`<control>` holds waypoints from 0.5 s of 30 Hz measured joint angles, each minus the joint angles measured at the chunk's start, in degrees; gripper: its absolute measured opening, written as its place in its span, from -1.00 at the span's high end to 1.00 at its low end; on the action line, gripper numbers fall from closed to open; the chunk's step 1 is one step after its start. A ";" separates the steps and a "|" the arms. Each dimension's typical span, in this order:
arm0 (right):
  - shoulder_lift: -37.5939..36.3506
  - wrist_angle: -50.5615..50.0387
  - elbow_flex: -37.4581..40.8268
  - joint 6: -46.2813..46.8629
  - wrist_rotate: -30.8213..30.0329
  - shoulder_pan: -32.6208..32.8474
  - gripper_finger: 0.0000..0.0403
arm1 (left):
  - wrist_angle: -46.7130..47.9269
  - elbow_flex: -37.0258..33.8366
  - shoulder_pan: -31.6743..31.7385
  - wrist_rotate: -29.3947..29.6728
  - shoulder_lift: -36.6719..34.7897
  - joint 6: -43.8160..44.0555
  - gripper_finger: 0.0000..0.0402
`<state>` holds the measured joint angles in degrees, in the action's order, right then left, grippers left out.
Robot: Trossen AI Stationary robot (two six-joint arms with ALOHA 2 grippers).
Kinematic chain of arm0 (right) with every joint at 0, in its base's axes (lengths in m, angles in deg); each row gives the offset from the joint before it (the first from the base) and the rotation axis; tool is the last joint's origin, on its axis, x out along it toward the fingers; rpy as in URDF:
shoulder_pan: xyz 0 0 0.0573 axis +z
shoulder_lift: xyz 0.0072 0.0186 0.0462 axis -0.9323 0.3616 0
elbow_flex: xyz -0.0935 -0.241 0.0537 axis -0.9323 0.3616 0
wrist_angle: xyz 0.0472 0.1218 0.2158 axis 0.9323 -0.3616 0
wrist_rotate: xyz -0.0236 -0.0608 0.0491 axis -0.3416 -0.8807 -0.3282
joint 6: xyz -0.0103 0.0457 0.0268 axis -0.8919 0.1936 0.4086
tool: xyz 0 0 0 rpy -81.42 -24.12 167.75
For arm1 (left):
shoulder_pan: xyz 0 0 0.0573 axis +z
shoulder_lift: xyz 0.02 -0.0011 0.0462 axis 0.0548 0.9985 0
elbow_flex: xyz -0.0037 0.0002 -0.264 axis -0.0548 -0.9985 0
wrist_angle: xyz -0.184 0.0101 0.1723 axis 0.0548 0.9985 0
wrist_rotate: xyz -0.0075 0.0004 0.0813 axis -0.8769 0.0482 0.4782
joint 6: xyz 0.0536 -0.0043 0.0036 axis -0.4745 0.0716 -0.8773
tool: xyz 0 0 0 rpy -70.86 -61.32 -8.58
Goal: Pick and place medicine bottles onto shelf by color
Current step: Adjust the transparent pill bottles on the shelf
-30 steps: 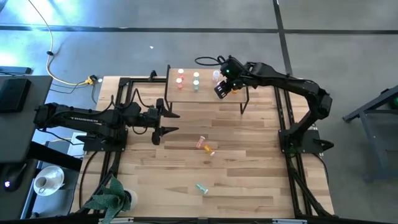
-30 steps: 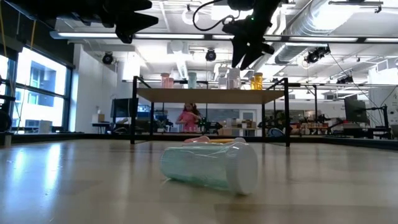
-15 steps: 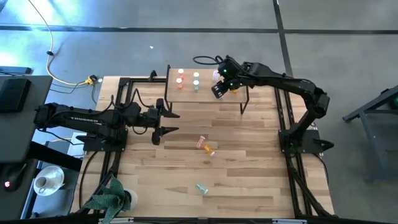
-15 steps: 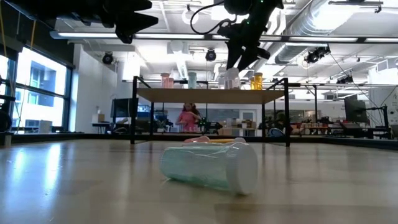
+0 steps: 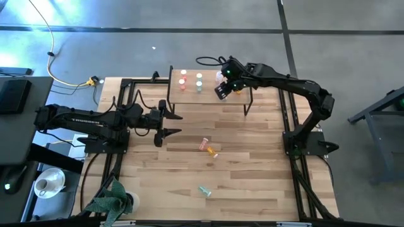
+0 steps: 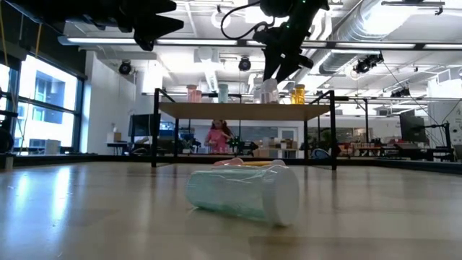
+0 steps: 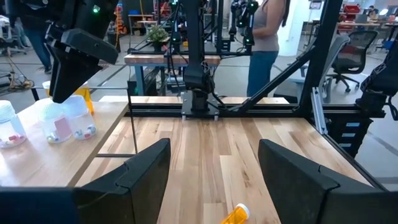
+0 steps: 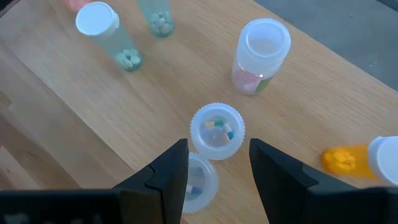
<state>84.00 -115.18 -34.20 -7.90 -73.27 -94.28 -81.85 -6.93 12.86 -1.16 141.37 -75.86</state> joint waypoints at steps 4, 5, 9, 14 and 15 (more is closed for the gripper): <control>0.00 -0.01 -0.02 -1.18 -0.04 0.00 0.19 | 0.24 0.00 0.00 0.00 0.00 0.00 -0.17; -0.06 -0.04 0.00 -1.20 -0.04 0.00 0.19 | 0.24 0.00 0.00 0.00 0.00 0.00 -0.17; -0.17 -0.12 0.00 -1.11 -0.04 -0.16 0.19 | 0.24 0.00 0.00 0.00 0.00 -0.01 -0.17; -0.17 0.65 0.00 -0.76 -0.02 -0.71 0.19 | 0.24 0.00 0.00 0.00 0.00 0.00 -0.17; -0.17 1.05 0.00 -0.76 0.13 -0.78 0.19 | 0.26 0.00 0.00 0.00 0.00 0.00 -0.17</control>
<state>83.83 -114.13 -34.20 -8.66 -73.15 -95.05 -81.59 -6.93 12.86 -1.16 141.37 -75.86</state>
